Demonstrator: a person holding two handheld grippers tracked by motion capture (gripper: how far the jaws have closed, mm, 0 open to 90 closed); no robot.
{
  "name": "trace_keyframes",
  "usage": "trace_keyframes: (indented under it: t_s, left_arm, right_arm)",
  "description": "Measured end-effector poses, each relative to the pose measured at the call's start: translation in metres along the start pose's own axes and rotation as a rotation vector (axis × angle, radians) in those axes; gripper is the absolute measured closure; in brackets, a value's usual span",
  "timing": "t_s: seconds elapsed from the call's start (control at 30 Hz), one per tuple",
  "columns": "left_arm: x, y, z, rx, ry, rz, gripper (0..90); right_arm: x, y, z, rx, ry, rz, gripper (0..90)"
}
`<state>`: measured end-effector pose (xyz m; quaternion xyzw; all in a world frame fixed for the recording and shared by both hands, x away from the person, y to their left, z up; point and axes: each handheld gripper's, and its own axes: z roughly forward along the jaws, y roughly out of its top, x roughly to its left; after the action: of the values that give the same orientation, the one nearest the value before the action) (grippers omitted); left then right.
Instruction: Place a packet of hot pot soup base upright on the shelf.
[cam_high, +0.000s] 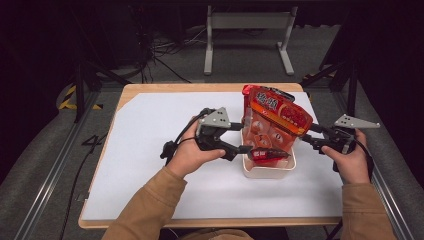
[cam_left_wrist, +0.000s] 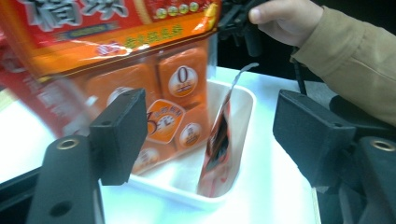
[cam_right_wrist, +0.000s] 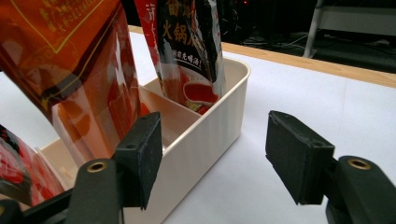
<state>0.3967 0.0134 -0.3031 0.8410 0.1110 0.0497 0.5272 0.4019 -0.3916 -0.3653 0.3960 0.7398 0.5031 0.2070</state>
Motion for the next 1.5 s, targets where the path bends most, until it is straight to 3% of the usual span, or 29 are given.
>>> trace_keyframes:
  t_s: [0.17, 0.23, 0.3, 0.37, 0.6, 0.77, 0.9, 1.0, 1.03, 1.13, 1.27, 1.3, 1.37, 1.5]
  left_arm:
    - [0.005, -0.01, -0.026, -0.005, 0.082, -0.04, 21.1]
    - [0.006, -0.013, -0.031, -0.01, 0.095, -0.048, 20.9]
    - [0.009, -0.02, -0.046, -0.027, 0.144, -0.07, 19.6]
    - [0.009, -0.023, -0.052, -0.031, 0.158, -0.069, 19.2]
    - [0.014, -0.047, -0.09, -0.048, 0.247, -0.092, 18.4]
    - [0.016, -0.072, -0.114, -0.053, 0.306, -0.131, 17.4]
    - [0.018, -0.086, -0.125, -0.027, 0.344, -0.14, 16.8]
    - [0.021, -0.102, -0.138, -0.02, 0.375, -0.169, 16.2]
    - [0.023, -0.112, -0.145, -0.026, 0.393, -0.191, 15.9]
    - [0.025, -0.122, -0.15, -0.033, 0.405, -0.209, 15.3]
    - [0.025, -0.139, -0.159, -0.046, 0.459, -0.232, 14.6]
    - [0.026, -0.145, -0.163, -0.06, 0.489, -0.241, 14.6]
    - [0.028, -0.15, -0.166, -0.036, 0.504, -0.248, 14.5]
    - [0.034, -0.164, -0.171, -0.052, 0.529, -0.287, 14.2]
  right_arm:
    - [0.001, -0.002, 0.002, 0.009, 0.0, 0.001, 34.7]
    - [0.002, -0.002, 0.002, 0.009, -0.003, -0.004, 34.4]
    - [0.002, -0.003, 0.002, 0.009, -0.009, -0.013, 33.2]
    - [0.002, -0.003, 0.001, 0.005, -0.009, -0.012, 33.2]
    - [0.003, -0.002, -0.001, -0.005, -0.012, -0.013, 33.3]
    - [0.005, -0.002, 0.0, 0.001, -0.014, -0.022, 33.2]
    - [0.005, -0.002, 0.0, 0.004, -0.016, -0.029, 33.2]
    - [0.005, -0.002, -0.001, 0.006, -0.018, -0.023, 32.8]
    - [0.005, -0.003, -0.002, 0.006, -0.02, -0.024, 32.8]
    - [0.006, -0.003, -0.002, 0.01, -0.024, -0.023, 32.6]
    - [0.006, -0.005, -0.001, 0.016, -0.029, -0.029, 31.6]
    - [0.006, -0.005, -0.001, 0.018, -0.03, -0.033, 31.0]
    - [0.006, -0.006, 0.0, 0.019, -0.034, -0.031, 29.3]
    - [0.004, -0.008, 0.0, 0.016, -0.043, -0.034, 26.4]
